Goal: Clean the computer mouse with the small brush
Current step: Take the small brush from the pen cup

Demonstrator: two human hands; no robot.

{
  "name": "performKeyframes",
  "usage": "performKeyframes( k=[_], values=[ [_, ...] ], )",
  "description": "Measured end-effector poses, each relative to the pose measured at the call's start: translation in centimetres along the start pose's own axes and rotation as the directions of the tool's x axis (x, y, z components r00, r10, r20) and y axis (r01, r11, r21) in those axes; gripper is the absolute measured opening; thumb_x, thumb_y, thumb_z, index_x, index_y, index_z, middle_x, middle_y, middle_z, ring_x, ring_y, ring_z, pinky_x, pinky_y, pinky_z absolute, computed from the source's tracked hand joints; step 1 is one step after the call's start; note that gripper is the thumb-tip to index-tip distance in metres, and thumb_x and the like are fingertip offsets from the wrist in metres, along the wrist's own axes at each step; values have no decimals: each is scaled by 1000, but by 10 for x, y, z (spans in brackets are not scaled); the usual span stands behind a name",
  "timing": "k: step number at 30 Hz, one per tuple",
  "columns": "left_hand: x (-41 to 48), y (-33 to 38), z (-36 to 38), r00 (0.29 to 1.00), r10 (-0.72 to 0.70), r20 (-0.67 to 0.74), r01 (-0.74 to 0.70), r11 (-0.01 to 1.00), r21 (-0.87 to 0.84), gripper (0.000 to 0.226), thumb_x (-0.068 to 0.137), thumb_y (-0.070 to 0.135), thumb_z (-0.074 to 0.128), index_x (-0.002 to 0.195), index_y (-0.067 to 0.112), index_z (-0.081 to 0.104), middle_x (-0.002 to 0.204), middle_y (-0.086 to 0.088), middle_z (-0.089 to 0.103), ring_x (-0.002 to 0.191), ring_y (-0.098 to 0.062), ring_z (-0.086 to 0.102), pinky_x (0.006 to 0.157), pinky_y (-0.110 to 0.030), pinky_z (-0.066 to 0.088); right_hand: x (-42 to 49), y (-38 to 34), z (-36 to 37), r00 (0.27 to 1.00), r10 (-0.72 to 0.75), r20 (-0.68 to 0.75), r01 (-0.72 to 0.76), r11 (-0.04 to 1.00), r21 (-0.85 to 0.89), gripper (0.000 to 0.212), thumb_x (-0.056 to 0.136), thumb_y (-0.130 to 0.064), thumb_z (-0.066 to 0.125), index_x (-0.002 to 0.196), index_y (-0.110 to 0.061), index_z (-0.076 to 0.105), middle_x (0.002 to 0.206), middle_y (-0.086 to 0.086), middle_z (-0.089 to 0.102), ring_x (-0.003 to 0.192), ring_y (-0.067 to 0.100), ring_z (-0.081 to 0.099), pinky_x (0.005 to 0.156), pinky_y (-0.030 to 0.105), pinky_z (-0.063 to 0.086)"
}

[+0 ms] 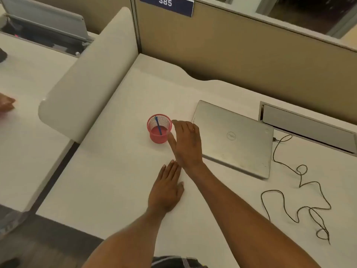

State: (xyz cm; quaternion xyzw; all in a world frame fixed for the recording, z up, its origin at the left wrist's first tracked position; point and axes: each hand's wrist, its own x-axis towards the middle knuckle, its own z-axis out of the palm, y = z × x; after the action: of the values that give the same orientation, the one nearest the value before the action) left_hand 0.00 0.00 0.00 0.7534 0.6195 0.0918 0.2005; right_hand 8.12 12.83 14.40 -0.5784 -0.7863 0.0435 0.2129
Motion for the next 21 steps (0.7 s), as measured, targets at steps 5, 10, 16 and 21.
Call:
performKeyframes(
  k=[5,10,16,21],
  values=[
    [1,-1,5,1000,1,-23,-1,1000,6,65,110,41,30,168,15,17,176,-1,14,163,-12,0,134,-39,9,42,-18,11,998,10,61,-8,1000,-24,27,102,-31,57,122,-15,68,107,1,73,108,27,60,104,41,41],
    [1,-3,11,1000,-7,-30,8,999,35,64,111,42,34,167,15,21,175,-1,16,163,-12,-3,134,-39,5,62,-24,31,987,35,156,-15,992,-126,24,103,-31,51,105,-17,69,92,0,73,104,25,56,103,39,35],
    [2,-3,15,1000,-9,-25,10,999,36,64,112,44,34,167,15,24,175,-2,21,163,-15,1,134,-39,3,74,-30,49,977,88,196,-43,974,-225,24,100,-36,54,92,-19,67,73,1,65,94,25,54,98,38,37],
    [1,-1,11,1000,-10,-11,10,999,33,64,112,44,33,167,13,22,175,-3,21,164,-18,6,134,-43,11,74,-35,52,982,111,151,-67,960,-272,13,84,-26,76,79,-18,66,58,0,54,79,25,54,83,35,45]
  ],
)
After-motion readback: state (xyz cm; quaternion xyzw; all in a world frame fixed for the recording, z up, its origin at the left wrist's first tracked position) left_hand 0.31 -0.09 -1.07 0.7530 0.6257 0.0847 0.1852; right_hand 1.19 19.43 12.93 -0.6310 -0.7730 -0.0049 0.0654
